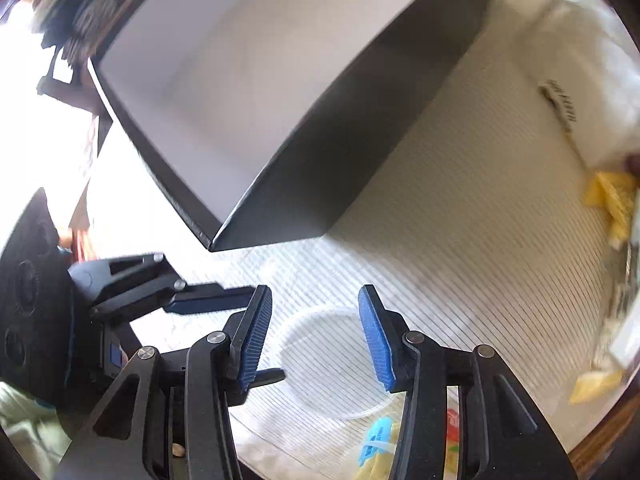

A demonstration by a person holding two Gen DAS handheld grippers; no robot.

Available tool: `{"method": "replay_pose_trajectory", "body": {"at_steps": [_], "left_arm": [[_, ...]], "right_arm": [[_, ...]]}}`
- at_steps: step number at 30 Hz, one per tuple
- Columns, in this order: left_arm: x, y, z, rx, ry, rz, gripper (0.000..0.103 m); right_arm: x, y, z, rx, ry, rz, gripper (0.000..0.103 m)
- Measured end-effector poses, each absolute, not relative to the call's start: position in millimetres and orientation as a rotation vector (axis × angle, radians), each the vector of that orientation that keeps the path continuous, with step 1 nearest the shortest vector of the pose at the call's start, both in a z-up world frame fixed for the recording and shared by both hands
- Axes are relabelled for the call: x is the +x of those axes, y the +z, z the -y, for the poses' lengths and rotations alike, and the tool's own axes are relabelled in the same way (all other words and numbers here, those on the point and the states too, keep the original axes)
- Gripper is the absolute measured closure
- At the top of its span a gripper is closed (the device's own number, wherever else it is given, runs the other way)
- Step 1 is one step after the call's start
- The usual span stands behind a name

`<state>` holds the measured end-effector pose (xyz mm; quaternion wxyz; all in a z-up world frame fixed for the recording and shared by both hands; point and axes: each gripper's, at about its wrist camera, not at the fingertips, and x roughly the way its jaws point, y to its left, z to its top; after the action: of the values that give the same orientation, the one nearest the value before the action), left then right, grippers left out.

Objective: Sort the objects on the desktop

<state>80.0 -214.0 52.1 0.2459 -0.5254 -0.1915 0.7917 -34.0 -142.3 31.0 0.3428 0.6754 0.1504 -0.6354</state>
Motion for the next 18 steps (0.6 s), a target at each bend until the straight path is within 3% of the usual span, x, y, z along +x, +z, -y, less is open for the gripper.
{"method": "replay_pose_trajectory", "body": {"at_steps": [5, 8, 10, 12, 18], "left_arm": [[78, 49, 238, -1.469, 2.22, 0.564, 0.062], [75, 41, 250, -1.504, 2.229, 0.611, 0.06], [75, 40, 245, -1.491, 2.245, 0.609, 0.052], [74, 41, 240, -1.47, 2.259, 0.567, 0.032], [80, 51, 229, -1.445, 2.216, 0.39, 0.028]], "right_arm": [[-3, 80, 97, 1.538, -1.986, -0.299, 0.054], [39, 105, 84, 1.36, -2.093, -0.24, 0.034], [103, 94, 92, 1.283, -2.19, -0.173, 0.02], [159, 72, 78, 1.258, -2.287, -0.129, 0.02], [233, 17, 66, 1.213, -2.477, 0.079, 0.02]]}}
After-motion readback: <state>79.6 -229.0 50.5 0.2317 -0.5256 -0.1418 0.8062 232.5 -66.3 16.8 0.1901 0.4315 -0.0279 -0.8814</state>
